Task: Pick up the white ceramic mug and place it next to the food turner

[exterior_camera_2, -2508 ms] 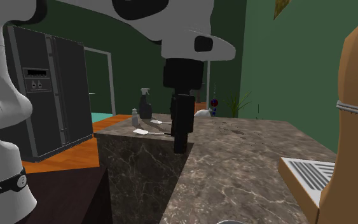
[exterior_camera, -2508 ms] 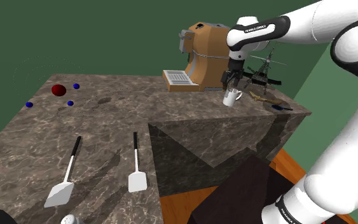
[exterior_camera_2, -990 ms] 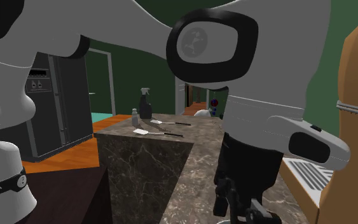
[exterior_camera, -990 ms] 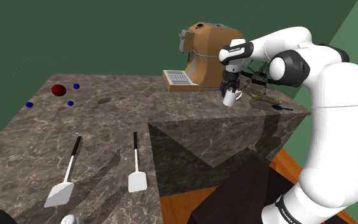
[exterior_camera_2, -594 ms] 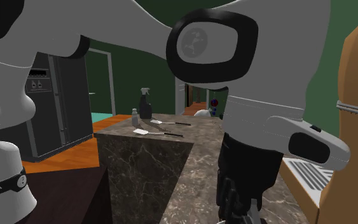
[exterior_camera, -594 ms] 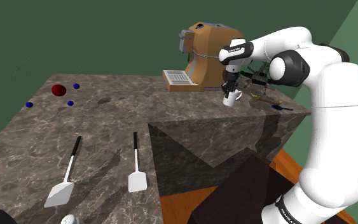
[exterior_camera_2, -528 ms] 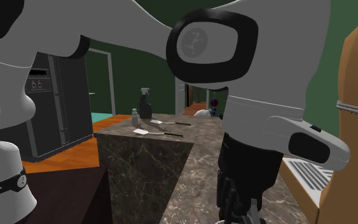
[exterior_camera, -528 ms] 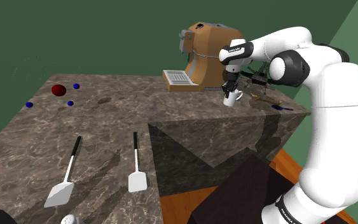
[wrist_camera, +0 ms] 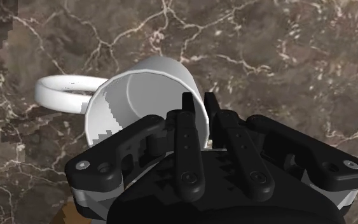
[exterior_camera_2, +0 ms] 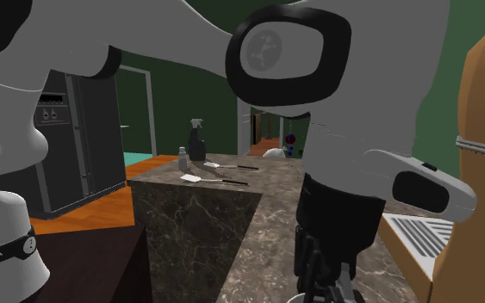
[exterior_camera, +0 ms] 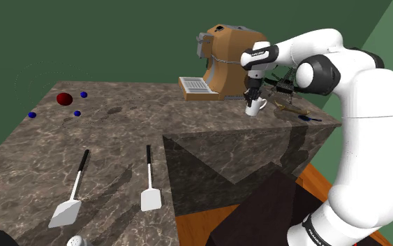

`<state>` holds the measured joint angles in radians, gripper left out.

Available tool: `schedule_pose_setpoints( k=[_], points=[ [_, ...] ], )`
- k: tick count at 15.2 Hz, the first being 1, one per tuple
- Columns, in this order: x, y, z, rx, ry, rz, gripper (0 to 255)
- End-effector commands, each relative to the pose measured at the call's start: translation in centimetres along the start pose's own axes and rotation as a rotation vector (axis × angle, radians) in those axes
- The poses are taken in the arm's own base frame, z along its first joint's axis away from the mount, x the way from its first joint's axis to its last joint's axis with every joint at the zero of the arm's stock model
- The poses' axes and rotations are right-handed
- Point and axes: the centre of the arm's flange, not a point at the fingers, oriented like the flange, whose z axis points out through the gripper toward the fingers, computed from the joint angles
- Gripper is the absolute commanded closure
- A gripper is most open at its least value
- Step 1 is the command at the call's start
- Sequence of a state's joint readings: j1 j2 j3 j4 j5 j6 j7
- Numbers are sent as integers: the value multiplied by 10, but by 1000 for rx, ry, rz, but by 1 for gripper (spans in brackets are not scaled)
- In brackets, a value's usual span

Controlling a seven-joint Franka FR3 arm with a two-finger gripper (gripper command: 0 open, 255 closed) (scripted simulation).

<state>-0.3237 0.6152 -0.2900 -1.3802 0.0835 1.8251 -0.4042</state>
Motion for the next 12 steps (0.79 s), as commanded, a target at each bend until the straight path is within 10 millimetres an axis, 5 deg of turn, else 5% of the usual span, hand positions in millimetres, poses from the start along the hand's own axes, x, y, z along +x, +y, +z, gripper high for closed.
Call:
schedule_pose_setpoints(
  k=[1, 12],
  points=[
    [-2, 0, -10, 0, 0, 0, 255],
    [-12, 2, -67, 0, 0, 0, 255]
  ],
)
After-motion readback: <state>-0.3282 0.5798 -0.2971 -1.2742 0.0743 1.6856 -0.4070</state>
